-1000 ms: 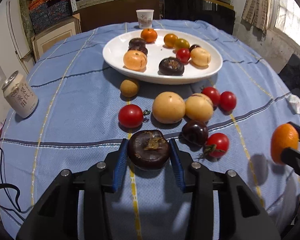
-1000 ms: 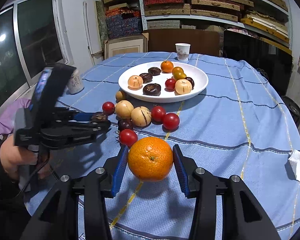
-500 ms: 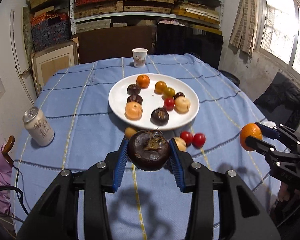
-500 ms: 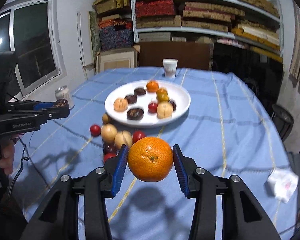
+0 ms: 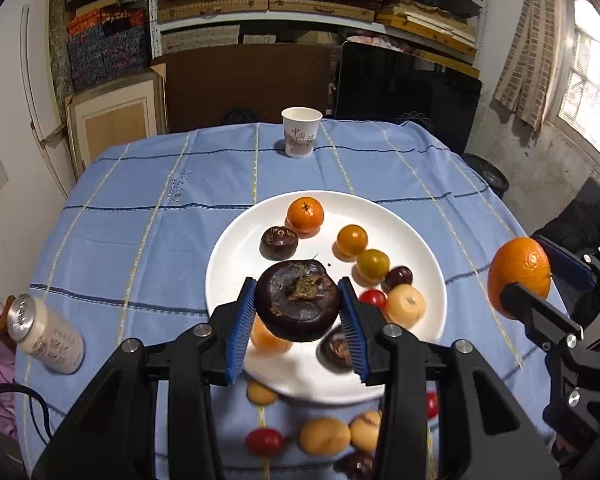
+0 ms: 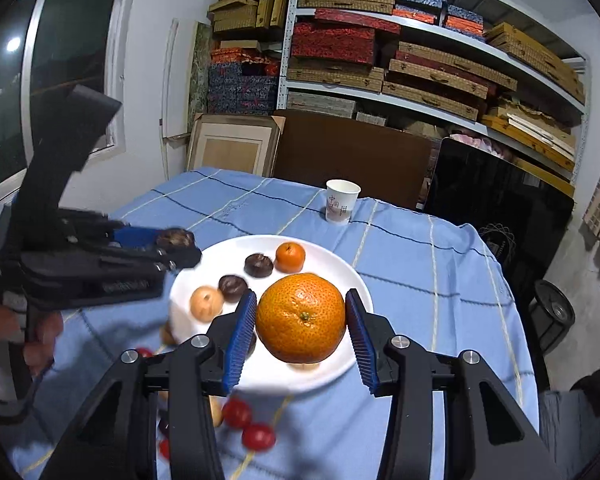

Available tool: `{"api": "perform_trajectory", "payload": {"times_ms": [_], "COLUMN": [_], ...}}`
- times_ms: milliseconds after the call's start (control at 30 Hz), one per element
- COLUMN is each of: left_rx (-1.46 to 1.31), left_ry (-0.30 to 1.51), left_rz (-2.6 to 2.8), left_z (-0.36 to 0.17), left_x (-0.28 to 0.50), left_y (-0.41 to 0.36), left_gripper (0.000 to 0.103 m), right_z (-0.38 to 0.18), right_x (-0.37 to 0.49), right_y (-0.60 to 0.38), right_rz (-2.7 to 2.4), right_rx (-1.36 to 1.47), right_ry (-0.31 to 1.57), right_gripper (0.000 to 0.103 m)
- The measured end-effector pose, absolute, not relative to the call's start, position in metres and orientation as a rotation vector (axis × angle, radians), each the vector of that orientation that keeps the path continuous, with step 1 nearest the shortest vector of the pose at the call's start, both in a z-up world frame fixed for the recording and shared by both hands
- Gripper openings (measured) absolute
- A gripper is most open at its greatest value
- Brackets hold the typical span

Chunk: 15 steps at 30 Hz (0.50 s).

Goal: Organize fruits
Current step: 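Carry the orange and dark purple fruit over the white plate and open both tools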

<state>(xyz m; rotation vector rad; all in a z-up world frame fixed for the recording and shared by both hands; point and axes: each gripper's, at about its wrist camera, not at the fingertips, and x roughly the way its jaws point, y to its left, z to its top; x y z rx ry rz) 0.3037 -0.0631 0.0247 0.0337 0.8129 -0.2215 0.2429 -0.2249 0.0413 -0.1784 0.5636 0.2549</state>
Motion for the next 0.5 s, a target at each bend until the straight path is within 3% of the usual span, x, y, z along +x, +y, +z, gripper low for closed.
{"api": "perform_trajectory", "payload": {"times_ms": [500], "left_rx": [-0.013], "left_ry": [0.931], "left_rz": [-0.165], "left_z": [-0.047], "left_x": [0.384], "left_y": [-0.058], "left_gripper": [0.041], "right_z": [-0.026], "right_x": [0.336], "right_y": [-0.198], "right_rz": [0.299], "right_rx": [-0.207], "right_ry": [0.695], "right_gripper": [0.047]}}
